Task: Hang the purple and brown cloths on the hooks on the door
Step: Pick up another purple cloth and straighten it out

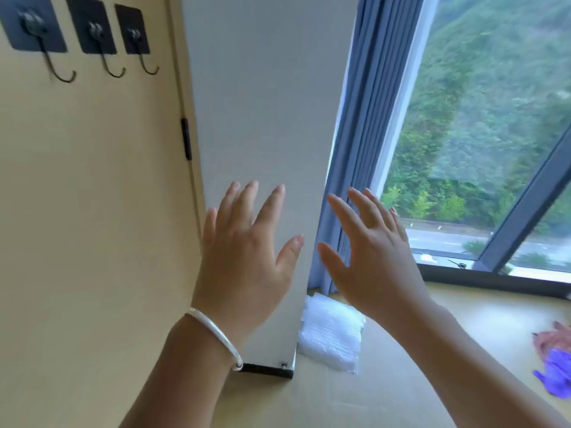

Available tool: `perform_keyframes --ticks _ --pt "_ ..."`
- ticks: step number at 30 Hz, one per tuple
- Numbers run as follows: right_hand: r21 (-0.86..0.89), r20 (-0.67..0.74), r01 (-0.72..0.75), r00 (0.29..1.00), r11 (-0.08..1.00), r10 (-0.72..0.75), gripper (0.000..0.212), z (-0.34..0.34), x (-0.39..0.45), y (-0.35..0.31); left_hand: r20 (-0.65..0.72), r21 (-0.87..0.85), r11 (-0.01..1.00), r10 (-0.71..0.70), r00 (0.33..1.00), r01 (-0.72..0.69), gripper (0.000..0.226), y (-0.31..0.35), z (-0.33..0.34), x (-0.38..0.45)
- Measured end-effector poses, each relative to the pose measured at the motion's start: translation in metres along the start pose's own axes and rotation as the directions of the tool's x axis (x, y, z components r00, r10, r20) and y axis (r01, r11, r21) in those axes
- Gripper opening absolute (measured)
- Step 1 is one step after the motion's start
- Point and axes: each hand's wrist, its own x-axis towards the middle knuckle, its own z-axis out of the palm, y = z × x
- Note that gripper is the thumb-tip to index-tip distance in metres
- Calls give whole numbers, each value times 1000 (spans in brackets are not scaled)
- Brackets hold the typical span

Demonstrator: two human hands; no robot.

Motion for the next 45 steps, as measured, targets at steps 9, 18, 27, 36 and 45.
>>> perform_keyframes --ticks 9,18,27,36,45 --pt "-95 -116 -313 946 945 301 64 -63 -73 96 124 -158 962 245 962 -225 65 106 59 2" --pt "-175 -168 -552 833 815 528 64 -130 -140 213 180 -286 880 437 881 -379 70 247 132 13" --pt "-288 -315 -777 628 559 711 61 -206 -240 319 224 -504 682 696 682 -530 75 415 207 -12" --pt "-367 -450 -903 384 226 806 68 -272 -348 369 176 -625 458 872 457 -632 79 552 250 -75" --pt "-355 -528 -935 182 -22 829 72 -303 -421 422 101 -680 212 975 196 -702 79 667 299 -121"
